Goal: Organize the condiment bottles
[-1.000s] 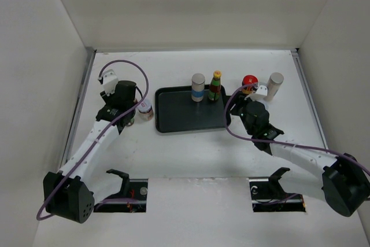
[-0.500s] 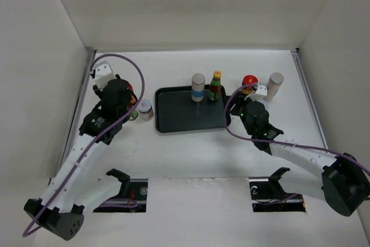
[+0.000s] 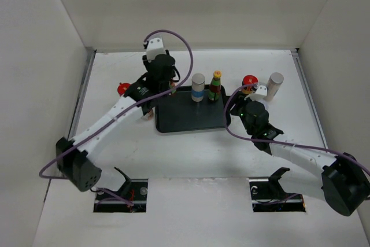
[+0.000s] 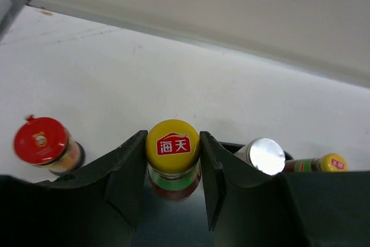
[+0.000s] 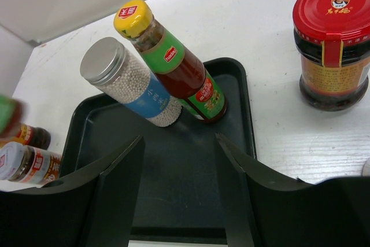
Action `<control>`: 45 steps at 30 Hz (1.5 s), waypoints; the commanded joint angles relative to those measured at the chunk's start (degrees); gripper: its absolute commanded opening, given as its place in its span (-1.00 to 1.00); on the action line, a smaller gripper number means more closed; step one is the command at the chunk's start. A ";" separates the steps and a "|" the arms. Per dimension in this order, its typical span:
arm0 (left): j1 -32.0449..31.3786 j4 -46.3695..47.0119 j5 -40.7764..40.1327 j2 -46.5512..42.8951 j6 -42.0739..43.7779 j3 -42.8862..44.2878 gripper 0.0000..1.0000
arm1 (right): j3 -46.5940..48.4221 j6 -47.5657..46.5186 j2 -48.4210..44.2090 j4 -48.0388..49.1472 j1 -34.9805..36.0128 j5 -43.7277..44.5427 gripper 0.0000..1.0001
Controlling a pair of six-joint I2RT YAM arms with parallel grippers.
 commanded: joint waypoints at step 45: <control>-0.55 20.92 1.85 11.35 -1.04 -5.87 0.50 | 2.16 -0.66 -0.13 2.94 -0.20 -0.63 0.20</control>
